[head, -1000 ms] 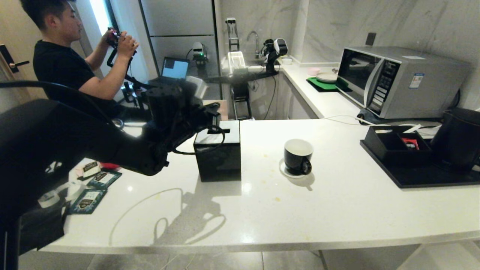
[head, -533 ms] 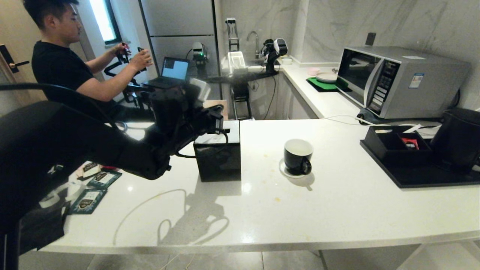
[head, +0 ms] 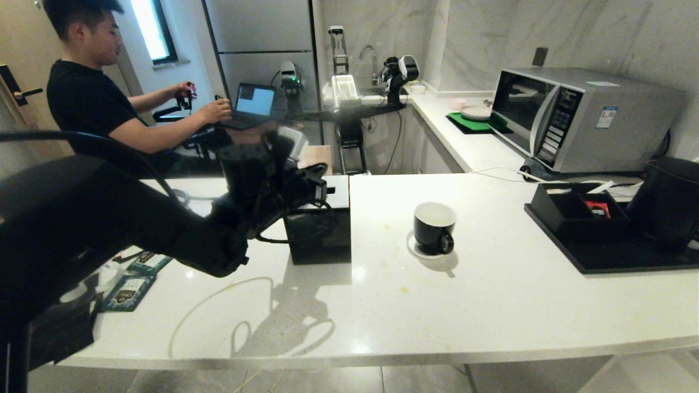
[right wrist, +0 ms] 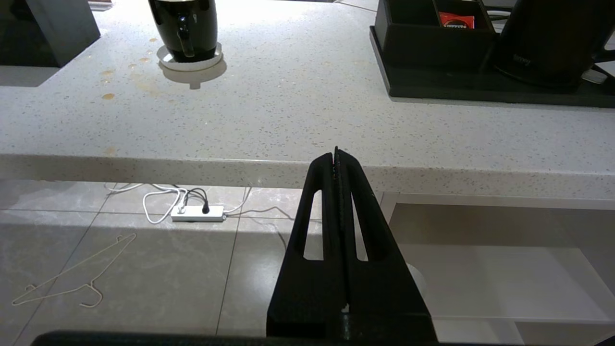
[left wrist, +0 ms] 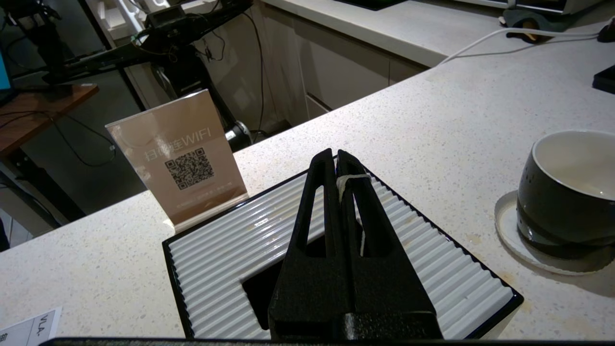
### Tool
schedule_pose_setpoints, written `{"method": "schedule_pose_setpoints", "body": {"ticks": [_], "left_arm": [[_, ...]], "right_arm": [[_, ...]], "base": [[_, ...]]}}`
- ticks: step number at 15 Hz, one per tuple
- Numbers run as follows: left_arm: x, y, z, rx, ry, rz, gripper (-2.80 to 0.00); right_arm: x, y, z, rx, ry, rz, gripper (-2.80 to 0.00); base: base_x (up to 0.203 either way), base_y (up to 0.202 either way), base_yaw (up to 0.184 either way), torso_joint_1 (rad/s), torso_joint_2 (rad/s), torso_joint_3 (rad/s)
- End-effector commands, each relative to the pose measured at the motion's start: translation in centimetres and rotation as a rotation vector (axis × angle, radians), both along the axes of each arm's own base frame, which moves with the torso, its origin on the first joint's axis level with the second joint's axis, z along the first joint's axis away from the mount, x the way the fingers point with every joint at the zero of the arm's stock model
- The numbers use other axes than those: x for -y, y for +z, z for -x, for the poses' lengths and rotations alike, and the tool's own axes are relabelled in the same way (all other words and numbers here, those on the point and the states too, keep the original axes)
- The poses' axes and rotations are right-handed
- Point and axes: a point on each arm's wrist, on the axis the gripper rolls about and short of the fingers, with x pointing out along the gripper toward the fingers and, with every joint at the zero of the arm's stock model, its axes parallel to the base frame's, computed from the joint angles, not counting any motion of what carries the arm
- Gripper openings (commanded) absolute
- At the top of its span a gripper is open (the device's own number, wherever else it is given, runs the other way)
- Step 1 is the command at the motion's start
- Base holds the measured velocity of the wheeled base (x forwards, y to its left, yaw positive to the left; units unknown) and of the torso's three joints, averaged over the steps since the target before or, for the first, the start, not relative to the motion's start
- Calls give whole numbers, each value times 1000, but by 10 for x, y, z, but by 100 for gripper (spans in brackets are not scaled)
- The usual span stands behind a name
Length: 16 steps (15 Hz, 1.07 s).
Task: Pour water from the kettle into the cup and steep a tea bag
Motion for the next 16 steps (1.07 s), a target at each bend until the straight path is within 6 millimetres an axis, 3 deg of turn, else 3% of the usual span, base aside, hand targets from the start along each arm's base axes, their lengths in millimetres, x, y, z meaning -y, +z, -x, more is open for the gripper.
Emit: {"method": "schedule_pose_setpoints", "body": {"ticks": [1, 9, 10, 16], "left_arm": [[0, -1, 0, 1, -3, 0, -280], [1, -1, 0, 0, -2, 1, -280], [0, 0, 0, 1, -1, 2, 0], [0, 6, 1, 18, 6, 9, 0]], "right_arm": [[0, 0, 0, -1, 0, 1, -280], [0, 0, 0, 0, 0, 1, -280], [0, 0, 0, 1, 0, 1, -280], [0, 0, 0, -1, 0, 1, -280]], "base": [[0, 0, 0, 0, 0, 0], [0, 0, 0, 0, 0, 0], [0, 0, 0, 0, 0, 0], [0, 0, 0, 0, 0, 0]]}}
